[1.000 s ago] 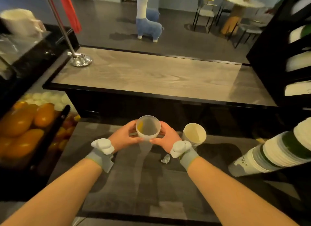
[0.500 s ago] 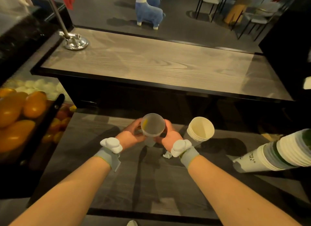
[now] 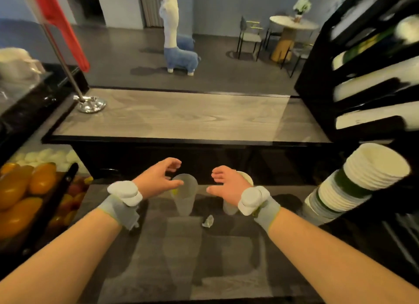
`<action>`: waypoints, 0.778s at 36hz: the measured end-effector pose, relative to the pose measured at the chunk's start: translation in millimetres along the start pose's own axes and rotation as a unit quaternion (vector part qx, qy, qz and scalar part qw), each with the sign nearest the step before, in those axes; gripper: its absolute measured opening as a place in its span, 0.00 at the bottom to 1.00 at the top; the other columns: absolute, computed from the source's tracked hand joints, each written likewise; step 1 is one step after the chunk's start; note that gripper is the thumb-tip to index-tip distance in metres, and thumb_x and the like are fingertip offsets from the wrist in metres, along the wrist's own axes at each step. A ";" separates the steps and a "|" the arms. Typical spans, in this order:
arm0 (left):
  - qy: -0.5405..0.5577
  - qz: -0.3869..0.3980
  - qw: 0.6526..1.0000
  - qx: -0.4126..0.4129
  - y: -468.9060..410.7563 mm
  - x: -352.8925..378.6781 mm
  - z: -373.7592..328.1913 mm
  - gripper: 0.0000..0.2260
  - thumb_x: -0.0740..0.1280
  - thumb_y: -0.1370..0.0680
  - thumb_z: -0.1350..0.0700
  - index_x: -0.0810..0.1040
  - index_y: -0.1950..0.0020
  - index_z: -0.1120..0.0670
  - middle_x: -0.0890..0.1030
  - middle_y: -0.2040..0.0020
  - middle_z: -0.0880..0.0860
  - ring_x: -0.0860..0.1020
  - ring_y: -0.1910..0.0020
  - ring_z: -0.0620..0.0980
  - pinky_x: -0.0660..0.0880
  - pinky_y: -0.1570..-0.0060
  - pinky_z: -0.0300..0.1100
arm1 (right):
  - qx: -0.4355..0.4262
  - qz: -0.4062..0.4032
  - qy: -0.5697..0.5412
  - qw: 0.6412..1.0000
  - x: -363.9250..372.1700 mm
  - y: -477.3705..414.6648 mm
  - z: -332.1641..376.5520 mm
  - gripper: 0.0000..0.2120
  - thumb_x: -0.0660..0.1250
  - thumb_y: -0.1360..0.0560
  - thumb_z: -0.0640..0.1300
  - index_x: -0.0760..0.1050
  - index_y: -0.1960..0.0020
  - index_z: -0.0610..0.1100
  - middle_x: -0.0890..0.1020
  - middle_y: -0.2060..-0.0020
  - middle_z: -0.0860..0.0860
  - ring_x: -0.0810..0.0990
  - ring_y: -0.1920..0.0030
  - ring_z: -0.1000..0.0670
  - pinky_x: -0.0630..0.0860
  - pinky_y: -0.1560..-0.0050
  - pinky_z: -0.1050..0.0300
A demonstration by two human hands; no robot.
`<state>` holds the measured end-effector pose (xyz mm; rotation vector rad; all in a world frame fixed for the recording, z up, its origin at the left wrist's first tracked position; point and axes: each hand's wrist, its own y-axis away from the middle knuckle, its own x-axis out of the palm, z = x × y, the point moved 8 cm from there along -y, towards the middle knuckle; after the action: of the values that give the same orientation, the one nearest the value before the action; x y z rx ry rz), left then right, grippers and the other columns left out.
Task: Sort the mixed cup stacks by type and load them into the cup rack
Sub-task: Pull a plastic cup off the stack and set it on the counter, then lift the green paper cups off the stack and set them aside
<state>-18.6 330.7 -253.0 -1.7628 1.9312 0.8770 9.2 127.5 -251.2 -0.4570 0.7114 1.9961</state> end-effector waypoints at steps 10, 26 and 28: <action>0.036 0.057 0.987 0.147 -14.1 23.6 -206.2 0.15 0.72 0.24 0.50 0.76 0.39 0.46 0.80 0.42 0.44 0.78 0.42 0.42 0.76 0.38 0.44 | -0.087 -0.157 0.003 0.984 -198.3 96.6 67.9 0.28 0.74 0.27 0.43 0.69 0.31 0.43 0.78 0.38 0.49 0.77 0.42 0.54 0.71 0.45 0.64; 0.049 0.142 0.977 0.152 -37.0 177.2 -347.8 0.30 0.75 0.27 0.48 0.67 0.29 0.52 0.73 0.30 0.51 0.72 0.31 0.50 0.70 0.30 0.50 | 0.067 -0.304 0.008 0.950 -325.3 204.8 -99.4 0.41 0.74 0.29 0.56 0.61 0.23 0.47 0.70 0.27 0.49 0.70 0.29 0.49 0.69 0.32 0.51; 0.046 0.154 0.976 0.145 -41.4 192.7 -351.6 0.34 0.76 0.28 0.47 0.65 0.27 0.52 0.72 0.28 0.51 0.71 0.30 0.51 0.70 0.30 0.52 | 0.083 -0.289 -0.022 0.954 -320.4 205.5 -117.4 0.43 0.75 0.30 0.56 0.59 0.22 0.47 0.68 0.26 0.49 0.69 0.28 0.48 0.68 0.32 0.51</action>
<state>40.7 -48.4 -129.4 -1.3807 2.3008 0.5764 -7.9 -238.7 -95.4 -0.4559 0.6226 1.3822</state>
